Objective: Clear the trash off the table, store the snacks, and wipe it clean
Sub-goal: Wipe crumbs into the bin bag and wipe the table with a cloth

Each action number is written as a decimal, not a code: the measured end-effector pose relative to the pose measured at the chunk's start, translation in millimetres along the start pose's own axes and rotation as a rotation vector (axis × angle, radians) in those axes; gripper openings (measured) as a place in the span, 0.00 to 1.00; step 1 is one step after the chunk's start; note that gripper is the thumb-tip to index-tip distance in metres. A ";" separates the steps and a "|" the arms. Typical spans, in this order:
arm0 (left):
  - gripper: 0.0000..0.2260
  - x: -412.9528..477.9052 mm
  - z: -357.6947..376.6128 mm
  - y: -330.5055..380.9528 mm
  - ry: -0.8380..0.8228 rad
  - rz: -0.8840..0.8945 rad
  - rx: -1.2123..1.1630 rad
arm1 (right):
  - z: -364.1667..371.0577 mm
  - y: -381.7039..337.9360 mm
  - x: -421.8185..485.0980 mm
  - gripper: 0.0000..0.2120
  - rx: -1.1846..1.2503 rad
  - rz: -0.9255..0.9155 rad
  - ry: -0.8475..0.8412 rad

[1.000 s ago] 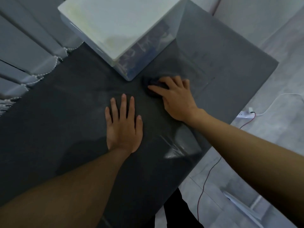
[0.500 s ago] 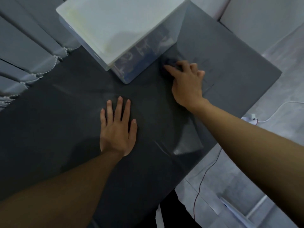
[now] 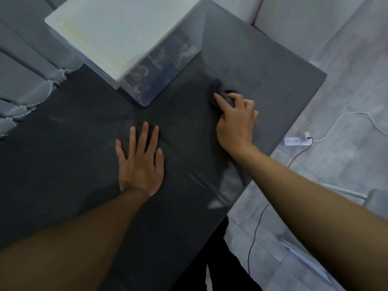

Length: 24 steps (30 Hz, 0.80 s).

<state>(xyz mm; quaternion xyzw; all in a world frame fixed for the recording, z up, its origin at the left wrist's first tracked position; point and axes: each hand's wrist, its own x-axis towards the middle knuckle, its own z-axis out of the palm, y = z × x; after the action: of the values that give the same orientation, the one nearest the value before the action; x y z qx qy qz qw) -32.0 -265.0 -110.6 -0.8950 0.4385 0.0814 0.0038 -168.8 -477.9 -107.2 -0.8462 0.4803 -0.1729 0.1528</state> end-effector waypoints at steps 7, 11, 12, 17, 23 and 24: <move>0.26 -2.1 -1.6 5.2 0.001 0.011 -0.027 | -24.4 36.8 -52.4 0.23 -0.111 -0.556 -0.153; 0.24 8.3 -11.4 21.3 0.028 0.024 -0.097 | -34.6 56.2 -51.4 0.25 -0.083 -0.022 -0.012; 0.23 13.2 -14.1 27.3 0.037 0.032 -0.113 | -33.2 48.7 -60.5 0.25 -0.040 0.097 0.029; 0.27 41.2 -15.0 64.8 0.025 0.121 -0.139 | -38.9 50.6 -102.7 0.24 -0.038 -0.332 -0.115; 0.29 72.7 -11.4 97.5 -0.009 0.045 -0.119 | -50.9 91.3 -62.4 0.26 -0.121 0.039 0.024; 0.29 75.1 -9.2 100.3 -0.001 0.013 -0.109 | -46.7 80.8 -63.0 0.26 -0.082 0.174 0.073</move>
<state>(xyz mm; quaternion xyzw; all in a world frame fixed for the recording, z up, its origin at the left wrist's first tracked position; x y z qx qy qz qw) -64.2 -386.4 -106.3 -0.8911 0.4390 0.1055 -0.0455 -281.0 -467.5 -109.0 -0.7999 0.5640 -0.1697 0.1149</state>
